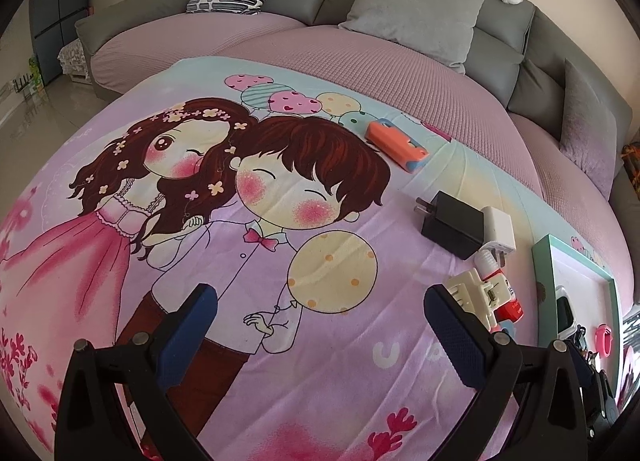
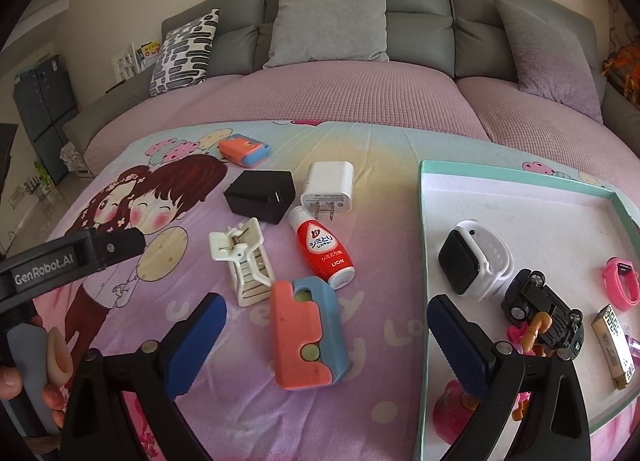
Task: Organize rigid objects
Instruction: 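Grasp the orange-blue block with the right gripper while the left approaches the white clip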
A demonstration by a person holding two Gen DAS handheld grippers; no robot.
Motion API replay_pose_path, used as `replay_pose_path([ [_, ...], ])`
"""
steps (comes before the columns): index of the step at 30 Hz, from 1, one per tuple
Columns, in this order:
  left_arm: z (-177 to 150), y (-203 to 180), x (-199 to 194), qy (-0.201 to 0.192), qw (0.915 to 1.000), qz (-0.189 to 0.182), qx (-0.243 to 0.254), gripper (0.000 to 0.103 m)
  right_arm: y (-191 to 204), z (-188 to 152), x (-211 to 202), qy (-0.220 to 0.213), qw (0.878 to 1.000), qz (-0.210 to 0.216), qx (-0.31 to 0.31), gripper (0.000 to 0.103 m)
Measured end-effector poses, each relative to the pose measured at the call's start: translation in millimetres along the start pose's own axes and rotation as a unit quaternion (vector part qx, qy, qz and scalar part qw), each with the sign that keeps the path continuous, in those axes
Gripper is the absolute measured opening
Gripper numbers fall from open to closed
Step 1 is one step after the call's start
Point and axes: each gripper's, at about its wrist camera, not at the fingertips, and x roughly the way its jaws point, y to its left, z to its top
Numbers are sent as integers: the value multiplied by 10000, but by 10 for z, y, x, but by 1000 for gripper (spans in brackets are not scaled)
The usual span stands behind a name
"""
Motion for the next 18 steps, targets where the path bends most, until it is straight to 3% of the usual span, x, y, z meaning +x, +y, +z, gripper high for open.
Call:
replay_pose_path([
  [2, -2, -7, 5, 7, 10000, 11, 10, 103, 7, 2, -17, -34, 10000, -10, -21, 94],
  [10, -1, -63, 38, 68, 9999, -12, 97, 103, 85, -44, 87, 192, 9997, 93, -149, 84],
  [15, -3, -108, 52, 101, 9998, -8, 156, 103, 143, -75, 132, 266, 9988, -107, -390, 79],
  [18, -1, -152, 45, 92, 9997, -26, 214, 103, 146, -87, 153, 342, 9989, 89, -320, 67],
])
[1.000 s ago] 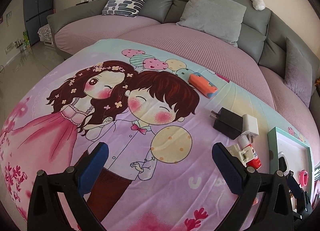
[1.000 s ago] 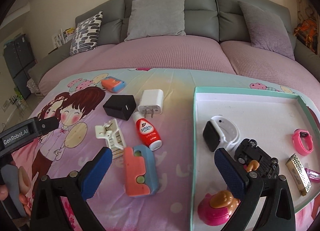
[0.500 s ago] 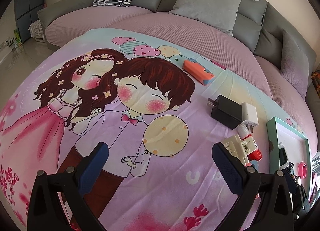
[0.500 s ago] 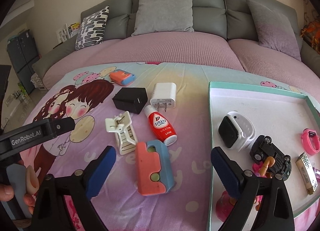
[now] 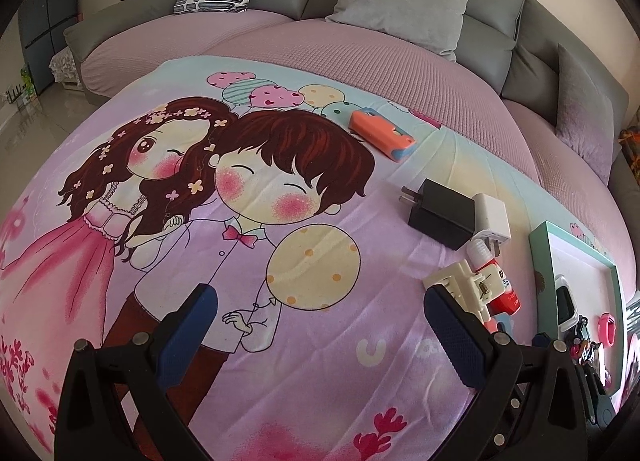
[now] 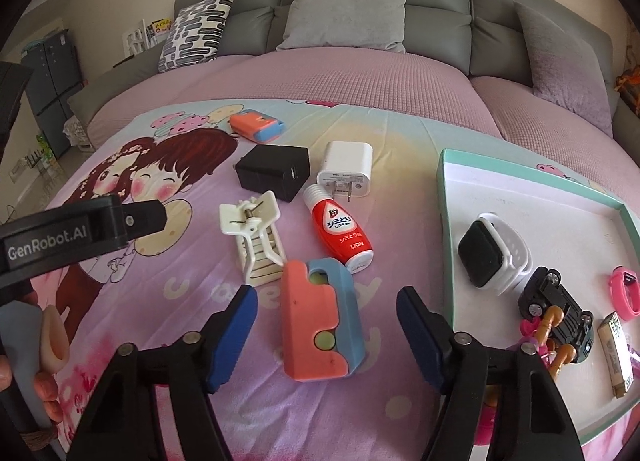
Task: Organize rigid objects
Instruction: 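Grasp the orange-blue block with the right gripper while the left approaches the white clip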
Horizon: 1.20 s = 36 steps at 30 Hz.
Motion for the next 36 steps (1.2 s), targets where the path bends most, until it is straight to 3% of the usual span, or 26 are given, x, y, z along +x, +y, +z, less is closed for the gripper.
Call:
replay_pose_path([
  [7, -1, -87, -5, 0, 9999, -1, 114, 103, -30, -22, 89, 192, 9997, -129, 86, 56],
  [18, 6, -182, -27, -8, 9998, -146, 148, 103, 46, -46, 140, 243, 9990, -354, -119, 55],
  [22, 6, -217, -18, 4, 9997, -149, 192, 103, 34, -48, 142, 242, 9990, -375, -63, 45],
  [36, 0, -383, 4, 23, 9988, -303, 385, 103, -212, 21, -35, 85, 9985, -316, 438, 45],
])
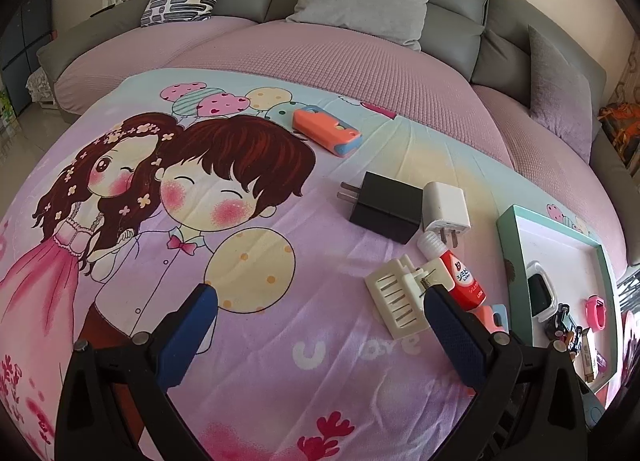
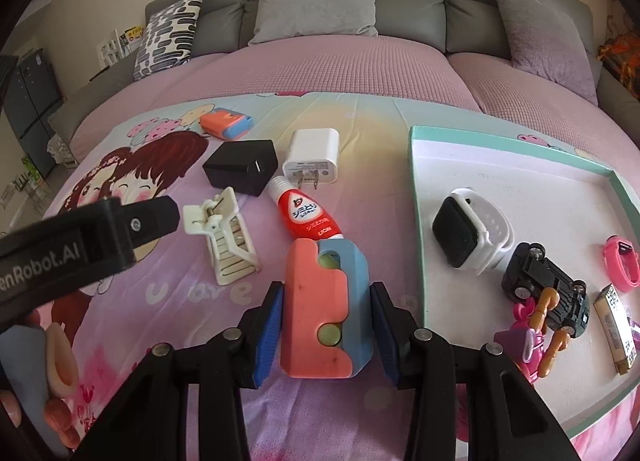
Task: Organize rigid objects
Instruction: 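Grasp the orange-blue block with the right gripper while the left approaches the white clip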
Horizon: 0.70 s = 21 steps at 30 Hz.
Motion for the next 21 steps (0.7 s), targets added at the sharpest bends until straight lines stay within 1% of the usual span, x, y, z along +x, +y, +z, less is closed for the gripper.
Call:
replay_pose_path([
  [2, 5, -39, 3, -4, 10000, -55, 37, 103, -25, 14, -31, -34, 10000, 65, 45, 45],
  [8, 1, -199, 47, -27, 9995, -253, 175, 103, -51, 35, -109, -119, 9999, -17, 12, 45],
  [15, -24, -338, 155, -21, 9992, -142, 369, 103, -124, 59, -203, -215, 9997, 0, 101, 45],
  [17, -34, -361, 208, 38, 9992, -141, 377, 103, -122, 62, -207, -217, 9997, -3, 84, 45],
  [18, -40, -364, 226, 44, 9992, -166, 360, 102, -126, 62, -205, -216, 9997, 4, 85, 45],
  [20, -44, -368, 256, 76, 9992, -209, 338, 96, -126, 64, -203, -212, 9997, 16, 84, 45],
  [21, -46, -371, 266, 90, 9992, -204, 341, 90, -126, 66, -201, -212, 9997, 23, 85, 45],
])
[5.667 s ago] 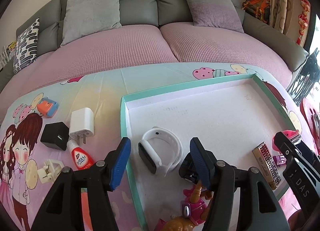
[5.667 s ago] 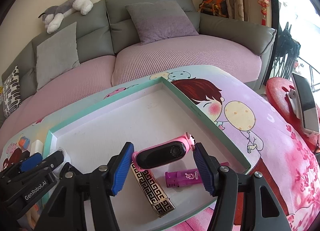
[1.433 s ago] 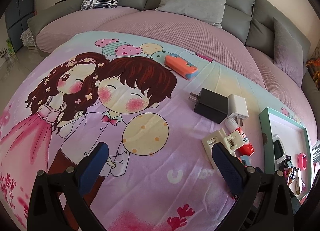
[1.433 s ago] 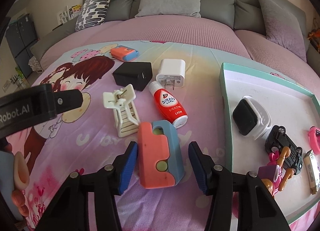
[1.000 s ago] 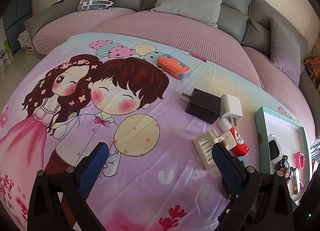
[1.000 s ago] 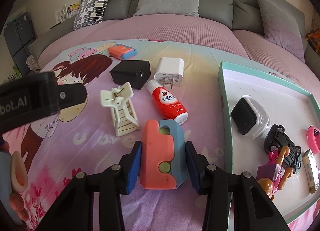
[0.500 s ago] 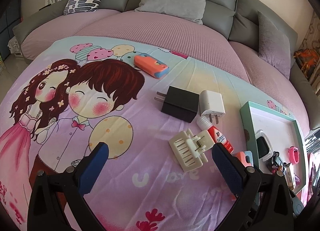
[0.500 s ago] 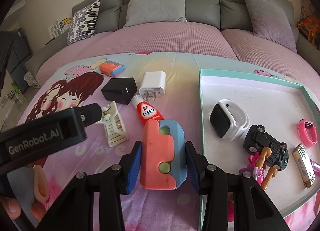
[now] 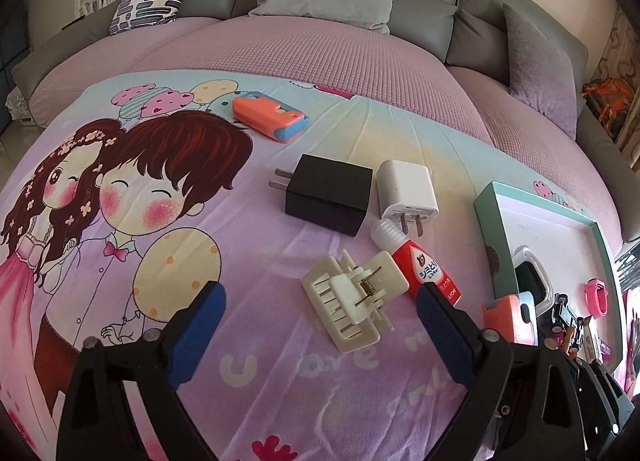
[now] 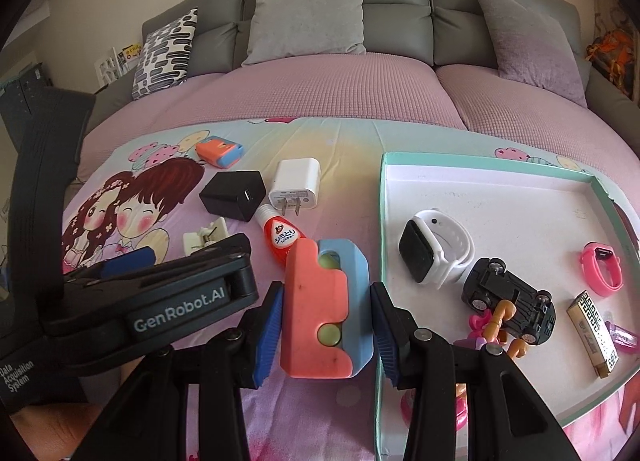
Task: Organize rigid objects
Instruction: 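Grasp the orange-blue block with the right gripper while the left approaches the white clip, then grasp the white hair clip with the left gripper while the right holds the block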
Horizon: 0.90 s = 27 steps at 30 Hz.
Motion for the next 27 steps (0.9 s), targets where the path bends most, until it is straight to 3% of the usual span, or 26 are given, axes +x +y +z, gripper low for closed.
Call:
replay_pose_path([
  [3, -1, -3, 36, 51, 10000, 19, 8, 77, -7, -2, -2, -1, 10000, 15, 10, 45],
  [7, -2, 13, 36, 64, 9998, -178, -59, 47, -5, -5, 0, 9, 10000, 21, 10, 45],
  [10, 2, -5, 3, 2, 9996, -261, -46, 30, -8, -9, -2, 9, 10000, 28, 12, 45],
  [18, 15, 70, -86, -148, 9991, -331, -217, 27, -24, -9, -14, -18, 9999, 97, 79, 45],
  [27, 102, 62, -406, -598, 9969, -476, -184, 27, -96, 57, -214, -390, 9983, 289, 306, 45],
])
